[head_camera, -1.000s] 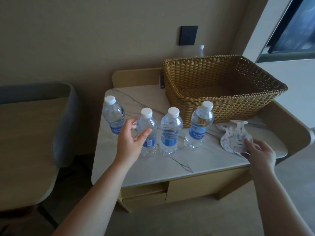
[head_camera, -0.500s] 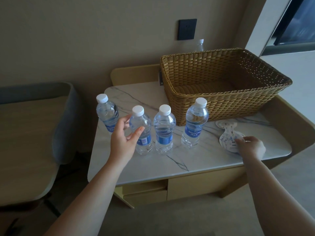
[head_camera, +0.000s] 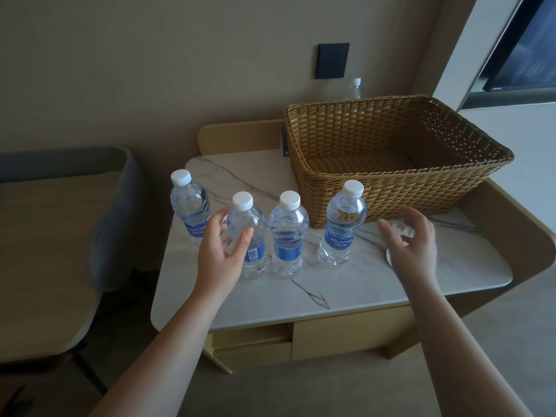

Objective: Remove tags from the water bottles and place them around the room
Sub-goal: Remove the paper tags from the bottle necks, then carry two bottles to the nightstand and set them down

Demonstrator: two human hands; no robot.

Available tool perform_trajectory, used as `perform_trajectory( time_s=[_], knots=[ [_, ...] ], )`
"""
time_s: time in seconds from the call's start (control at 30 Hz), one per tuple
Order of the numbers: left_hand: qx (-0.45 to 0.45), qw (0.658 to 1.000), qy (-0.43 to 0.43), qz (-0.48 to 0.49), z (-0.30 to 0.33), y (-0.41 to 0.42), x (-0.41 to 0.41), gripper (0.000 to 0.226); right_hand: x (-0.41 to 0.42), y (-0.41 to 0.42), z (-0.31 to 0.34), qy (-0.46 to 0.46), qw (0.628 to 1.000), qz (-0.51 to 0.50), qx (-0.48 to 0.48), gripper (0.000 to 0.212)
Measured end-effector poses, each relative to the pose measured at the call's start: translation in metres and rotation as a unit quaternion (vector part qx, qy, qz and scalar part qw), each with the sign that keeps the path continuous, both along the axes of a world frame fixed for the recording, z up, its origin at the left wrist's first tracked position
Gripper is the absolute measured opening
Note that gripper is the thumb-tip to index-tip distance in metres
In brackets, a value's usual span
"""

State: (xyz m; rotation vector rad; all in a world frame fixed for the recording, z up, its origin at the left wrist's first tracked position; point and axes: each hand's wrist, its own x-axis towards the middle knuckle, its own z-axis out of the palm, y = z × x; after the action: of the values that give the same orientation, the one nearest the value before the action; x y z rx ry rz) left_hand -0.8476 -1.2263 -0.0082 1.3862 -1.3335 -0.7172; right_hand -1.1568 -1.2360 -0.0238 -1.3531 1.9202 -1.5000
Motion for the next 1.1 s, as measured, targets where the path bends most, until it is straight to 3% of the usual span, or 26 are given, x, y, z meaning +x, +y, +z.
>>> perform_trajectory(
  time_s=[0.13,0.27,0.33,0.43,0.5,0.9,1.1],
  knots=[
    [0.022,0.999,0.036,0.001,0.004,-0.003,-0.01,0.089,0.039,-0.008,0.02,-0.023,0.991,0.129,-0.008,0.08],
    [0.02,1.0,0.022,0.005,0.017,-0.019,-0.016,0.099,0.054,-0.025,0.025,-0.072,0.98,0.185,0.024,0.076],
    [0.032,0.999,0.029,-0.002,0.018,-0.026,-0.014,0.09,0.058,-0.03,0.025,-0.074,0.981,0.179,0.014,0.071],
    [0.043,0.998,0.043,0.011,0.013,-0.03,-0.014,0.053,0.062,-0.034,0.021,-0.065,0.985,0.158,-0.012,0.057],
    [0.039,0.998,0.048,0.023,0.008,-0.031,-0.014,0.042,0.063,-0.037,0.017,-0.055,0.986,0.158,-0.013,0.059],
    [0.074,0.996,0.05,0.023,0.011,0.001,-0.016,0.048,0.064,-0.016,0.012,-0.028,0.988,0.148,-0.018,0.054],
    [0.044,0.998,0.036,-0.012,0.008,0.025,-0.009,0.044,0.082,0.026,0.011,-0.032,0.992,0.123,-0.025,0.052]
  ],
)
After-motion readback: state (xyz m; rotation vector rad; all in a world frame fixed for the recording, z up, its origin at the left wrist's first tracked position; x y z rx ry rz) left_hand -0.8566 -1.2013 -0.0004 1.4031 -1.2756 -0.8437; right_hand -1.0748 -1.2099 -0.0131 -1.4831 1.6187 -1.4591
